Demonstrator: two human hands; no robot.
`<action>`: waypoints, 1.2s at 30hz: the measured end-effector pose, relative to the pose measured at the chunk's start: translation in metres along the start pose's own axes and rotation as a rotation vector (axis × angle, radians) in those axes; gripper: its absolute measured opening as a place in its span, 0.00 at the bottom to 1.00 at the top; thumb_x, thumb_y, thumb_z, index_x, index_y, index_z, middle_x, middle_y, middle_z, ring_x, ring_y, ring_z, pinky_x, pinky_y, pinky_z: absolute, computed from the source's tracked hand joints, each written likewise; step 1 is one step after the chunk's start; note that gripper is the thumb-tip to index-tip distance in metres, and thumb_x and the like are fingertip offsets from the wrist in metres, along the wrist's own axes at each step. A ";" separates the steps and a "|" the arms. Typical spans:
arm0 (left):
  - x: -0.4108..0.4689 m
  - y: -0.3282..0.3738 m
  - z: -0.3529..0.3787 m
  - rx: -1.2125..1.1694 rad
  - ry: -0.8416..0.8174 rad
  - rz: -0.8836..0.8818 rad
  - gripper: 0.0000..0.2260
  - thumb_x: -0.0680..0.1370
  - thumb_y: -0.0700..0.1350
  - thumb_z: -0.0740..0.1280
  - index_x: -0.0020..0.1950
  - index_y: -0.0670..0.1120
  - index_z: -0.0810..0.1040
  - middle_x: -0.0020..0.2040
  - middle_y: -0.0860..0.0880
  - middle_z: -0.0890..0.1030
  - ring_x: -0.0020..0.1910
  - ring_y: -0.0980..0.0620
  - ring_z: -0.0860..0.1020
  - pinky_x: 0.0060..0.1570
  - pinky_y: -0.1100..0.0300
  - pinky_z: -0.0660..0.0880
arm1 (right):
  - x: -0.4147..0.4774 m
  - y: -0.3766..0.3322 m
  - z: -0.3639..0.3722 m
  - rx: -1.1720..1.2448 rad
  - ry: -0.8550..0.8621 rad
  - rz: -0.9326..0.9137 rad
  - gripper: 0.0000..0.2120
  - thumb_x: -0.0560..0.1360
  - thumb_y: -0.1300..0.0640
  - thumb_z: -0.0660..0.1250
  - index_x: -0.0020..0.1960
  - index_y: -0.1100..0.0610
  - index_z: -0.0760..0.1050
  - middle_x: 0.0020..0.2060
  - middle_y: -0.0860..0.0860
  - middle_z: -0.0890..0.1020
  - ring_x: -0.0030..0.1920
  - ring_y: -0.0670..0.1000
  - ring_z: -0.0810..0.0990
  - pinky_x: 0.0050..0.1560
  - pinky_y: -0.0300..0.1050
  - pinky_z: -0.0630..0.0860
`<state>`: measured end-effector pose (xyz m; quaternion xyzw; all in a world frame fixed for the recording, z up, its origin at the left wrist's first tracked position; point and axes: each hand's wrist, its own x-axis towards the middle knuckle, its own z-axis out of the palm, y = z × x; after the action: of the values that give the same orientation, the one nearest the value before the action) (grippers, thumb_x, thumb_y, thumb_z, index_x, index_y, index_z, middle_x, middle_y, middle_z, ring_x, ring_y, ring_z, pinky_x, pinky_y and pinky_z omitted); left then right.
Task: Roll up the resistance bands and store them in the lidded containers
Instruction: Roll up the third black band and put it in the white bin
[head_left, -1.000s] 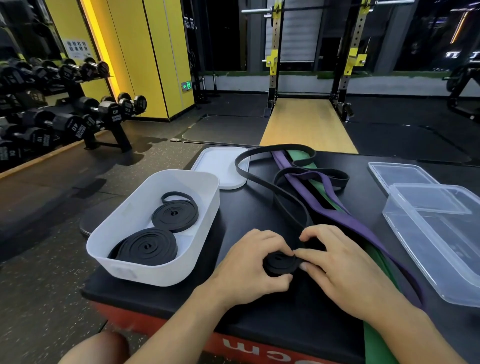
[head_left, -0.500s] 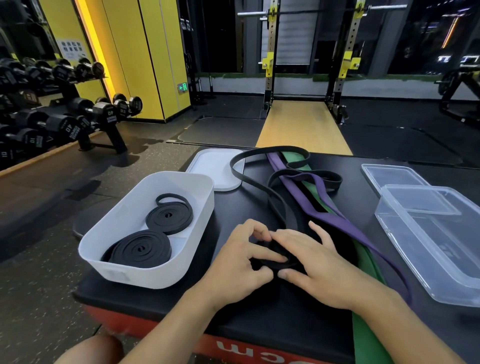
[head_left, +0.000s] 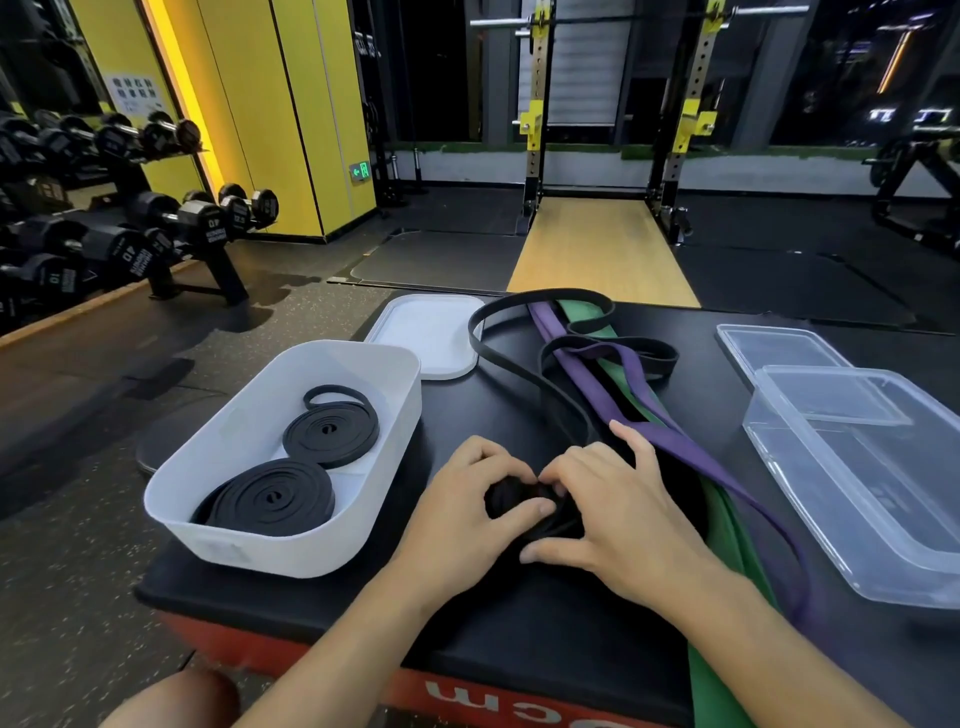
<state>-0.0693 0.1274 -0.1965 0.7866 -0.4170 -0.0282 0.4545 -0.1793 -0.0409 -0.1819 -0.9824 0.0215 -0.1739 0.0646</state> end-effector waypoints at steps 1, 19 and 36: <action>0.000 0.000 0.000 0.012 -0.006 -0.008 0.11 0.72 0.61 0.75 0.52 0.60 0.83 0.53 0.61 0.75 0.55 0.59 0.78 0.56 0.60 0.72 | -0.001 -0.001 0.002 -0.009 0.028 -0.003 0.31 0.67 0.21 0.60 0.55 0.45 0.74 0.44 0.37 0.70 0.51 0.42 0.74 0.78 0.48 0.46; 0.006 -0.005 0.001 0.118 -0.179 0.020 0.16 0.77 0.64 0.70 0.64 0.68 0.80 0.59 0.67 0.75 0.59 0.62 0.69 0.62 0.64 0.67 | -0.022 0.006 -0.014 0.054 -0.006 0.136 0.09 0.67 0.52 0.65 0.45 0.45 0.69 0.47 0.40 0.70 0.47 0.45 0.72 0.41 0.47 0.76; 0.003 0.003 0.000 0.015 -0.088 -0.050 0.24 0.73 0.58 0.78 0.67 0.65 0.76 0.61 0.67 0.70 0.56 0.64 0.74 0.57 0.72 0.69 | -0.016 0.007 0.001 -0.045 0.125 0.014 0.20 0.69 0.59 0.78 0.60 0.50 0.82 0.55 0.45 0.78 0.54 0.50 0.78 0.42 0.49 0.82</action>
<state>-0.0693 0.1249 -0.1928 0.7981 -0.4171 -0.0709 0.4290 -0.1944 -0.0466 -0.1890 -0.9707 0.0360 -0.2338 0.0424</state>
